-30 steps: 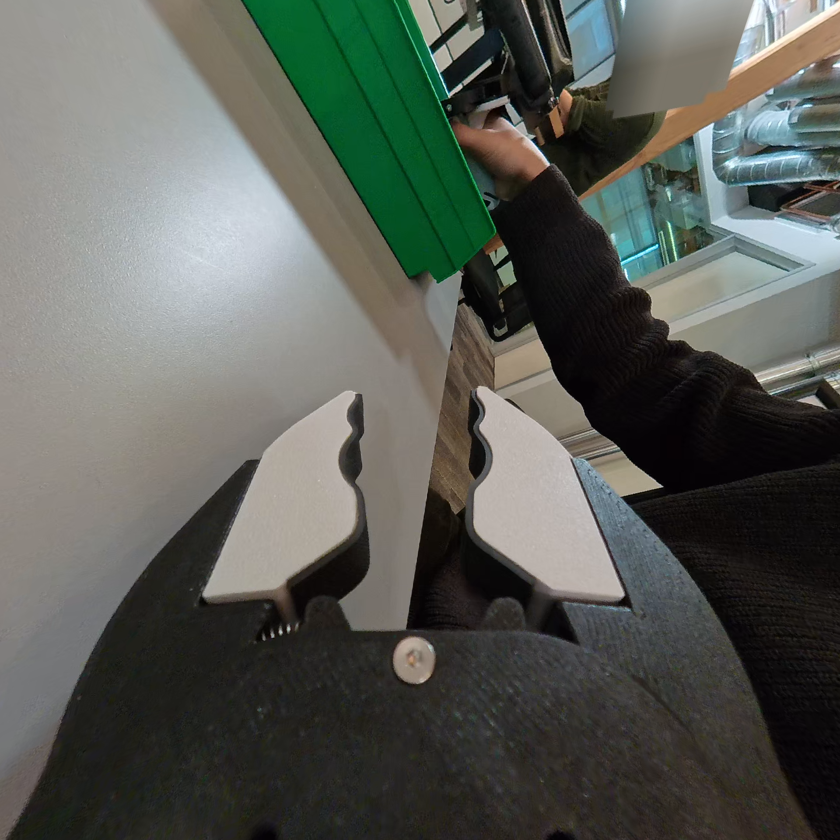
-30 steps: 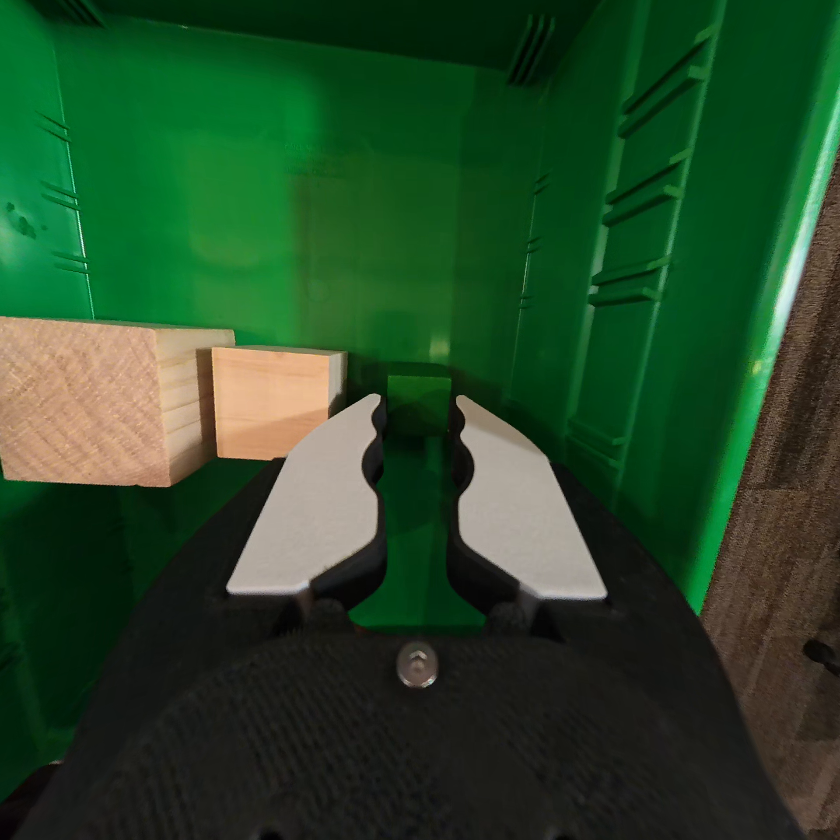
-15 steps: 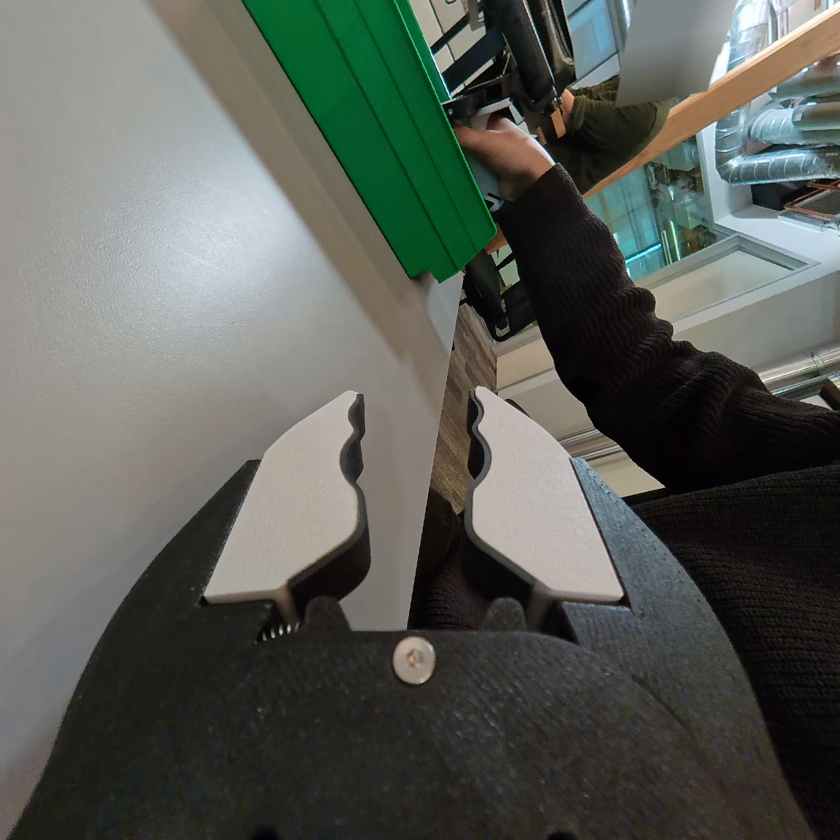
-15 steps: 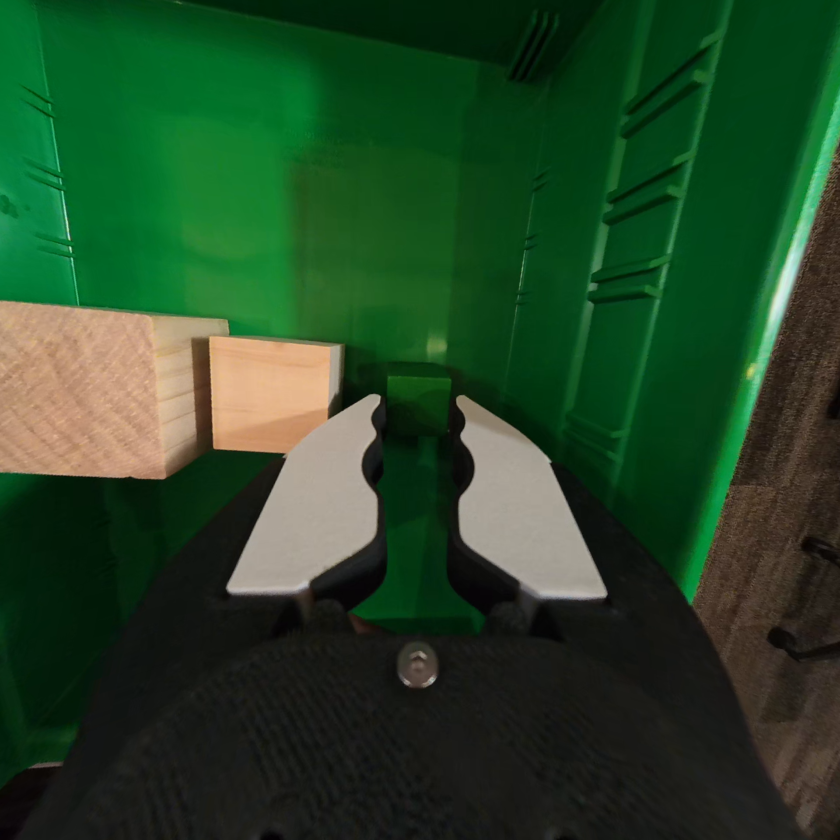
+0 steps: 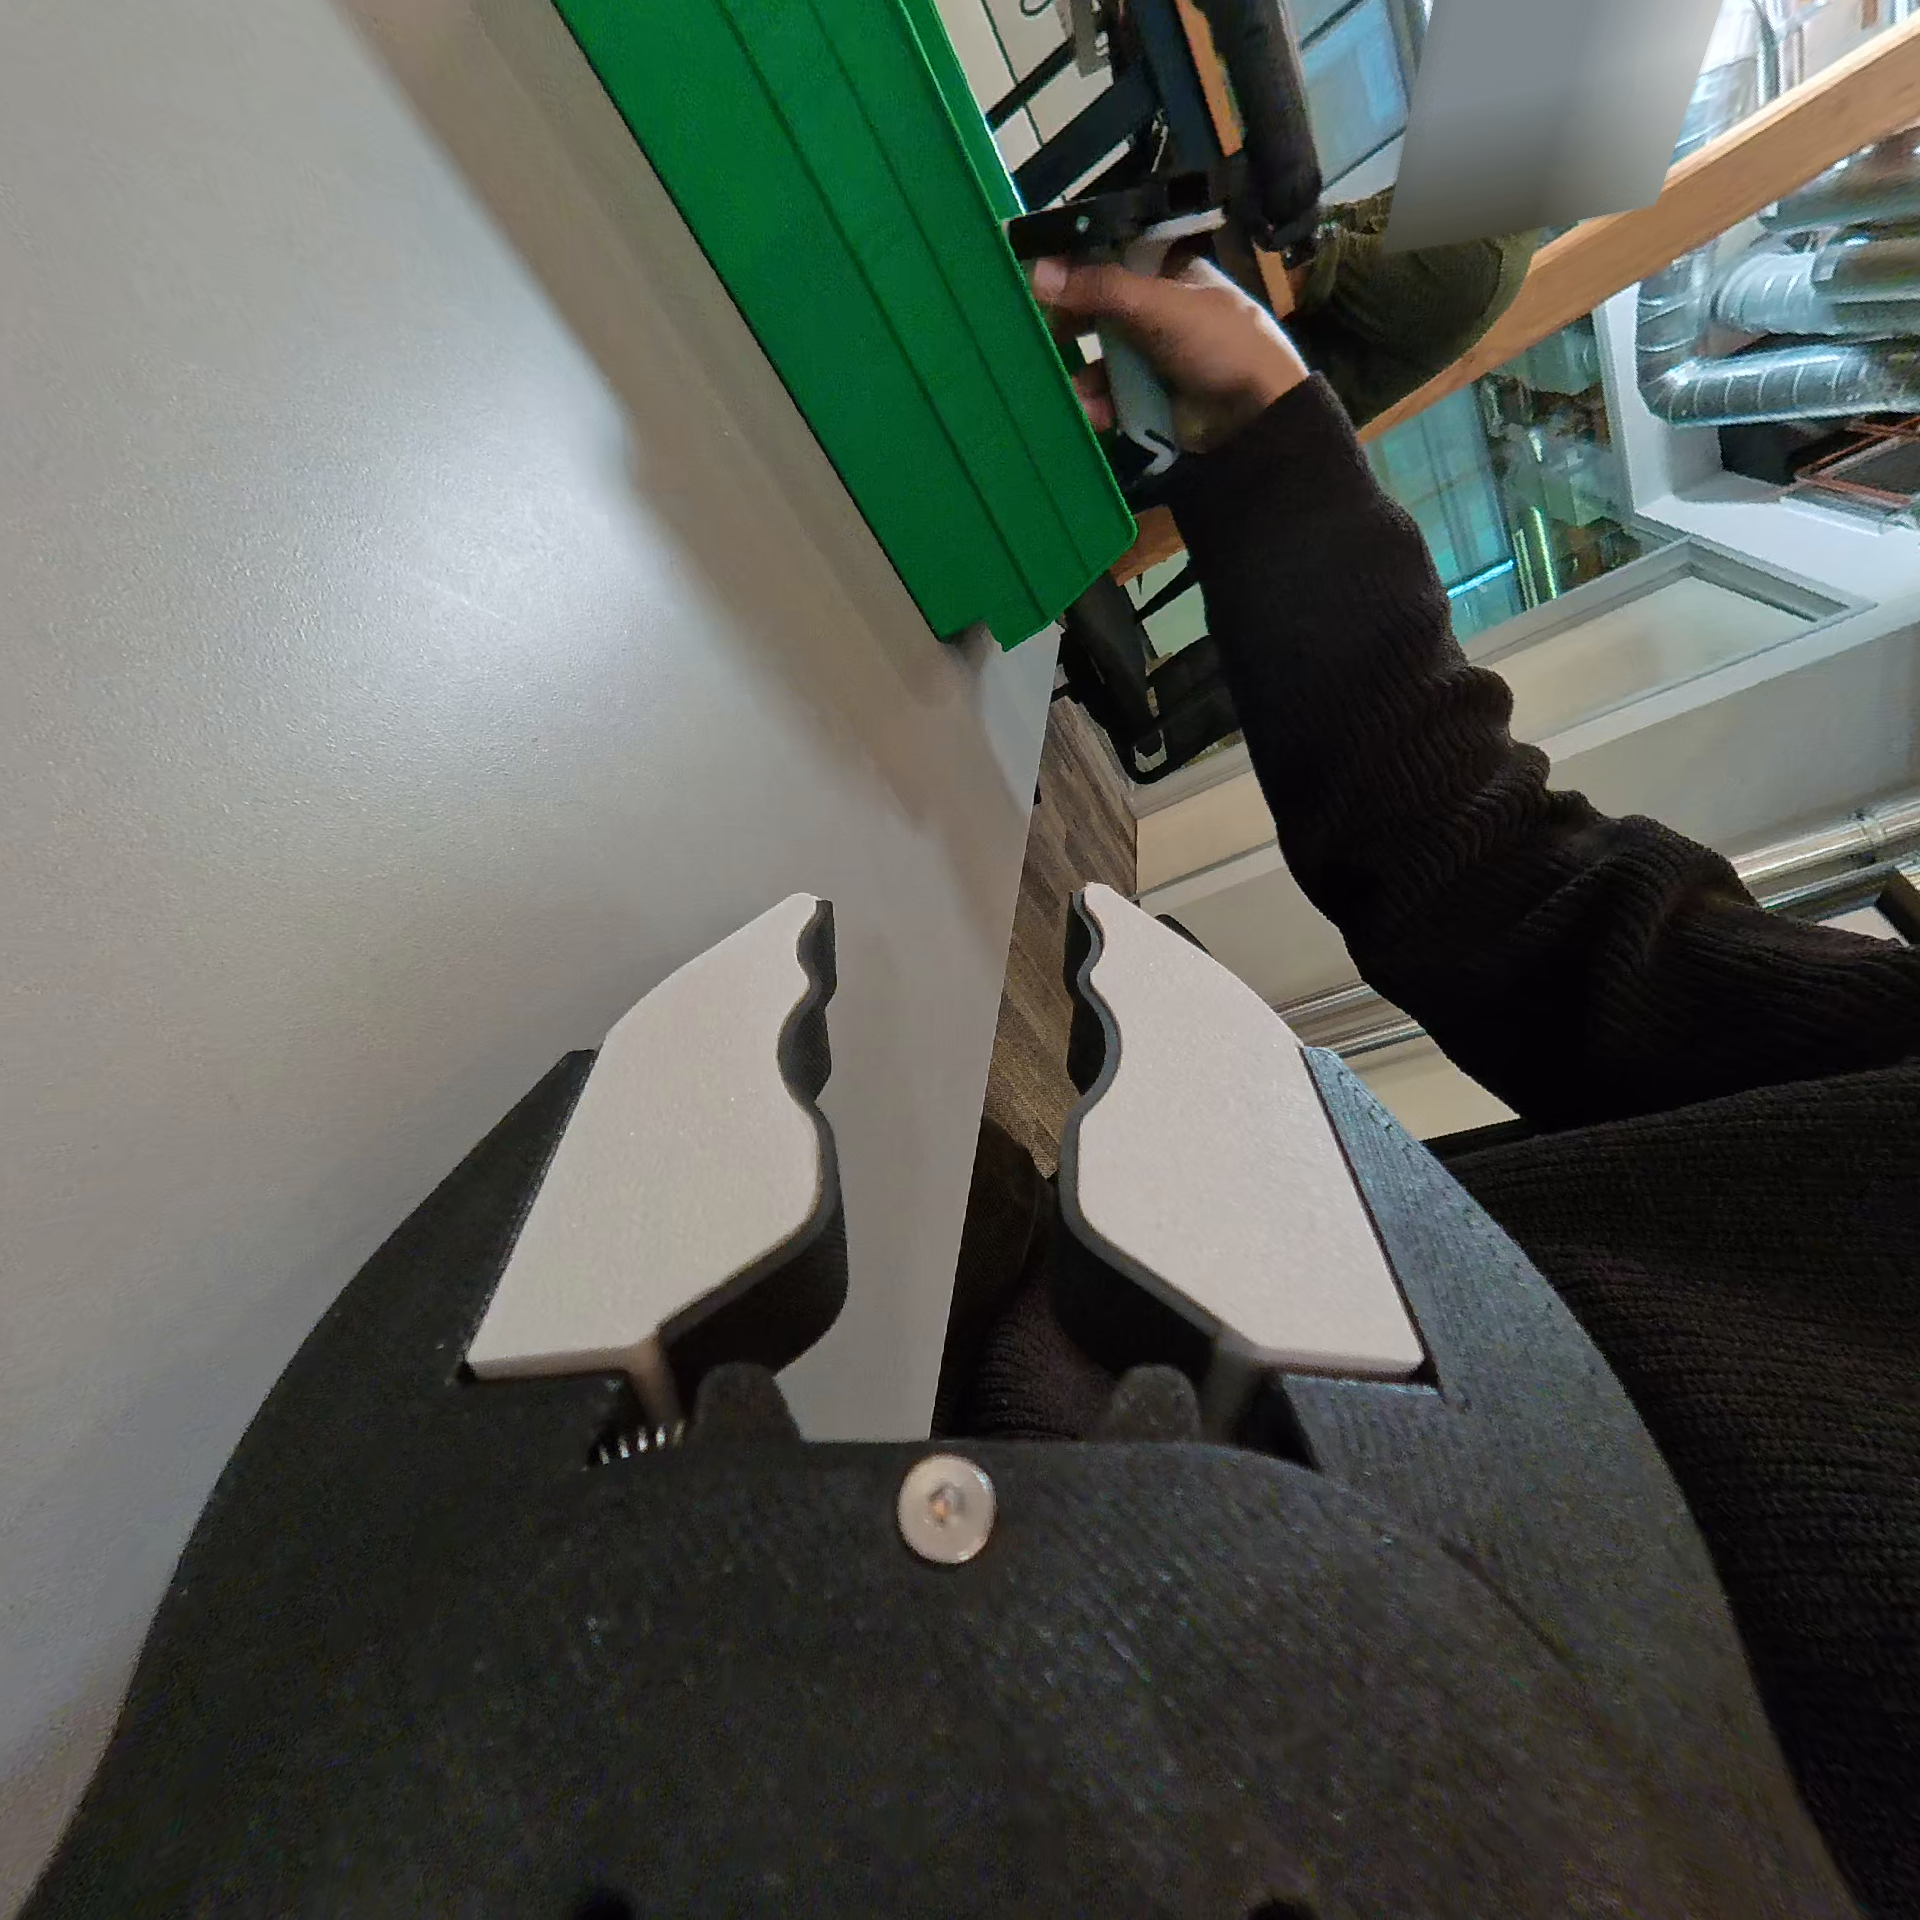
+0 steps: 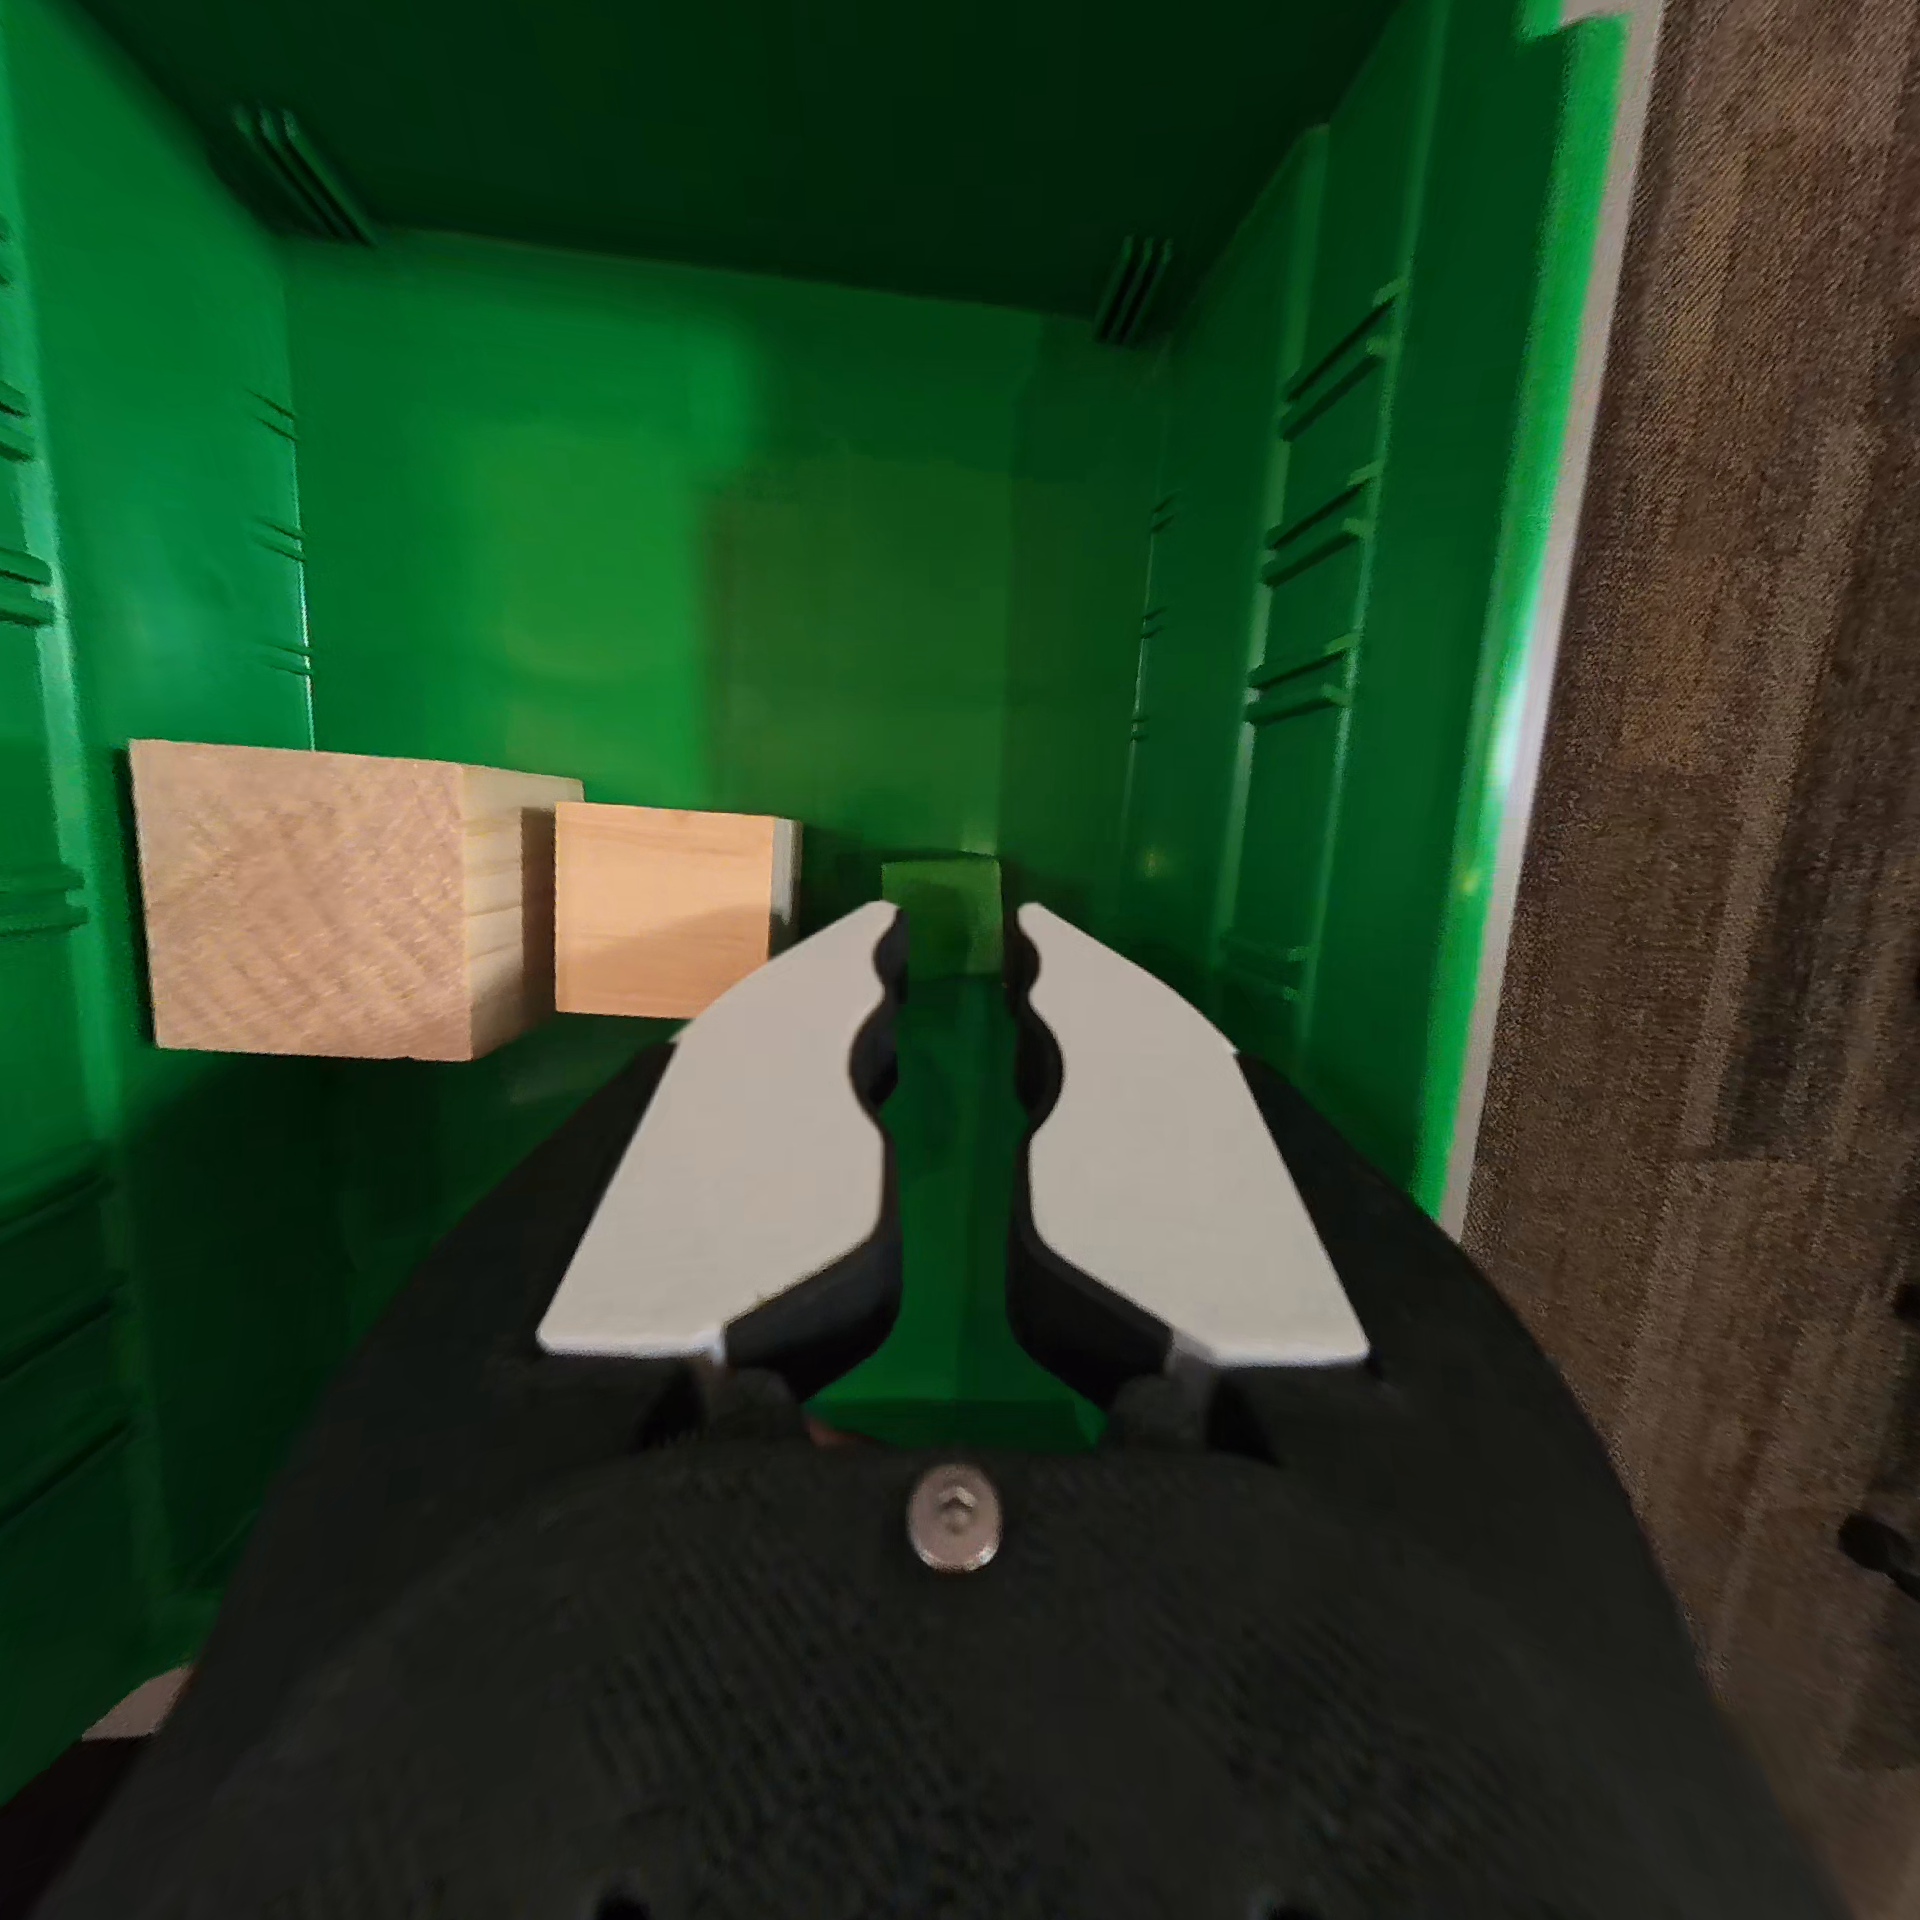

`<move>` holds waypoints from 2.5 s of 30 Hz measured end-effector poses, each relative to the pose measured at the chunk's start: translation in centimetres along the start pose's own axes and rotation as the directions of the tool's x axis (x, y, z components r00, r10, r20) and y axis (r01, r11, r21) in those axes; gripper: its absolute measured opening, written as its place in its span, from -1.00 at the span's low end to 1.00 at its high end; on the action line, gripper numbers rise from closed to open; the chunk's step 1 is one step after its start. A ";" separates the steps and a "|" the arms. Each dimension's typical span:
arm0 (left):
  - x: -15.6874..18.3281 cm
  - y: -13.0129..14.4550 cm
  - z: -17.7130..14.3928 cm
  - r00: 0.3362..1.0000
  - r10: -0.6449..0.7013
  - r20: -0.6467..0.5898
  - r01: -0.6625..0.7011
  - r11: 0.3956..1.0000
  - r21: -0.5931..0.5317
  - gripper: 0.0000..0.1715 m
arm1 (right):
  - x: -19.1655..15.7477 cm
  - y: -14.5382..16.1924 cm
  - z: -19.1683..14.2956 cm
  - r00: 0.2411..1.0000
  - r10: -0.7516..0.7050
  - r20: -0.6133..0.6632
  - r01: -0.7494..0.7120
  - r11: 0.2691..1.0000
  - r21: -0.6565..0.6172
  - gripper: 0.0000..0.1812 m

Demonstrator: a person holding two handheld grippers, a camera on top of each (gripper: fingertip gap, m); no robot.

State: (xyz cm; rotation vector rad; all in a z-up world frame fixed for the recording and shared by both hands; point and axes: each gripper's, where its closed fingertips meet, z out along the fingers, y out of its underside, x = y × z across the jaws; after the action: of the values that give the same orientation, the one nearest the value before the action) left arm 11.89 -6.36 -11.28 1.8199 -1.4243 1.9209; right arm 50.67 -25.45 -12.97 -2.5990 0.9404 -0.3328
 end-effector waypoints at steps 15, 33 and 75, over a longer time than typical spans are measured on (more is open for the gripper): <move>0.1 0.1 0.1 1.000 0.005 0.001 -0.005 1.000 -0.004 -0.50 | 2.1 1.6 1.8 0.989 -0.038 -0.146 0.020 0.992 -0.124 -0.99; -0.1 0.1 0.1 1.000 -0.003 0.002 0.003 1.000 -0.006 -0.50 | 2.2 1.2 2.2 0.982 -0.081 -0.170 0.060 0.990 -0.125 -0.99; 5.9 -10.8 -12.8 0.739 0.480 0.473 -0.585 0.805 0.097 -0.15 | -41.7 2.9 -14.9 0.458 -0.505 0.732 -0.222 0.732 0.644 -0.47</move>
State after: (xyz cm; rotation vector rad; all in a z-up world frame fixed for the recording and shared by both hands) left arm 8.46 5.40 1.53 2.2342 -2.1534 2.0957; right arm 12.72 -3.97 -4.69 -1.7015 0.0960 0.5635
